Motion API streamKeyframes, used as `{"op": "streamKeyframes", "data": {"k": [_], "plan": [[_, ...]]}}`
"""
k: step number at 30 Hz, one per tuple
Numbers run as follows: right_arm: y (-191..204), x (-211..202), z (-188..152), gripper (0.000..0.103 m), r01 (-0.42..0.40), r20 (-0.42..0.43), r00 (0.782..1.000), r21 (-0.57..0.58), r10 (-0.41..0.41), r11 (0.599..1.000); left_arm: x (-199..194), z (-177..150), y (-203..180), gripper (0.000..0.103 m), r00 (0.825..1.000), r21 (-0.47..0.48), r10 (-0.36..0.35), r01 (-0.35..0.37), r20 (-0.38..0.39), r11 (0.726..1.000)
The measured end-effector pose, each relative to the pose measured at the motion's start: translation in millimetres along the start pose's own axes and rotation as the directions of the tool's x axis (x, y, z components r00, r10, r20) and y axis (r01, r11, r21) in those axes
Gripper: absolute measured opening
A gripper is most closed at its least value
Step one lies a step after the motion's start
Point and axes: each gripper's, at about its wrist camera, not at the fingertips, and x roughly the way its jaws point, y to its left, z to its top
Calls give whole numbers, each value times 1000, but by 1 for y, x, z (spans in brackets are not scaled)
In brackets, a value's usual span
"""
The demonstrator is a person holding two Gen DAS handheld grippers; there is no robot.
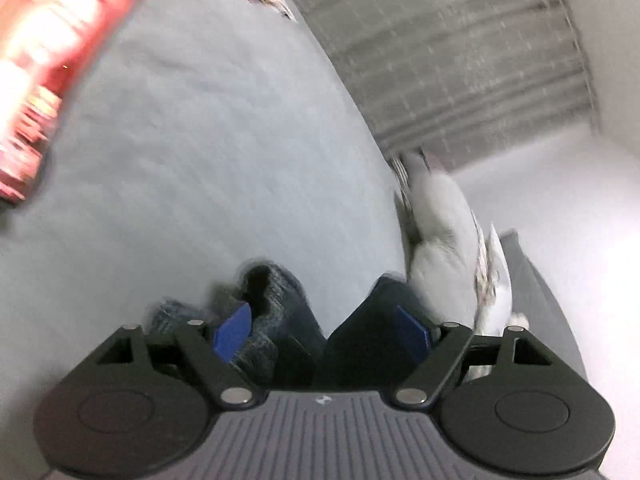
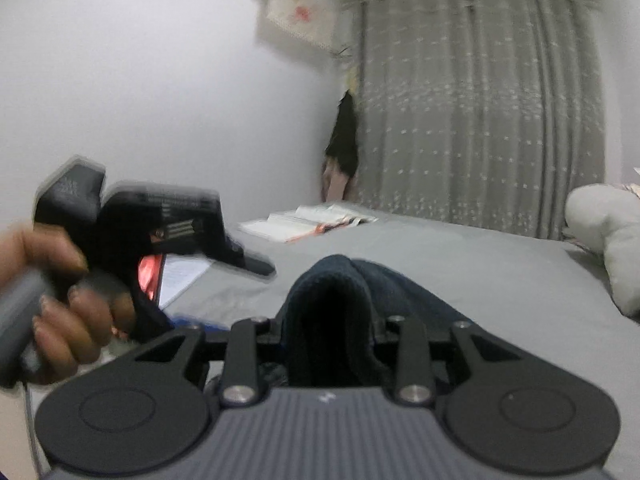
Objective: Fold clothes
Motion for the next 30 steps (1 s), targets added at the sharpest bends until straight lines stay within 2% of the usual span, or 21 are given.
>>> {"op": "streamKeyframes", "data": {"k": [4, 8, 10, 12, 15, 17, 20, 22, 25, 26, 28, 30], "plan": [[49, 24, -17, 30, 0, -62, 998, -85, -6, 996, 0, -5, -1, 78, 998, 50, -28, 30, -49, 998], [72, 29, -30, 34, -27, -80, 997, -120, 17, 992, 16, -16, -12, 78, 994, 116, -9, 21, -107, 993], [78, 28, -37, 43, -65, -90, 994, -109, 55, 992, 27, -21, -16, 78, 991, 130, 4, 13, -133, 991], [73, 24, -40, 51, -95, -85, 992, -82, 88, 992, 26, -26, -20, 78, 985, 150, 0, 26, -170, 988], [54, -3, -38, 63, -104, -58, 993, -15, 103, 994, 24, -29, -28, 78, 984, 192, 10, 25, -180, 981], [40, -21, -36, 75, -110, -39, 993, 39, 112, 993, 18, -30, -30, 78, 982, 213, 16, 25, -191, 977], [-1, -59, -36, 77, -114, -13, 993, 205, 119, 972, 17, -34, -29, 78, 978, 232, 35, 14, -206, 973], [-34, -79, -42, 77, -104, -28, 992, 384, 125, 918, 17, -36, -30, 78, 977, 235, 31, 20, -210, 972], [-83, -114, -65, 77, -85, -28, 991, 622, 130, 778, 21, -43, -40, 79, 975, 291, 54, 11, -216, 957], [-99, -124, -74, 77, -88, -16, 990, 691, 137, 717, 25, -46, -40, 79, 972, 290, 61, 8, -227, 957], [-129, -135, -94, 77, -117, 19, 983, 824, 181, 554, 30, -48, -39, 78, 970, 284, 66, 4, -236, 959], [-145, -140, -115, 78, -169, 81, 970, 905, 231, 392, 30, -49, -39, 69, 972, 280, 63, 3, -227, 960]]}}
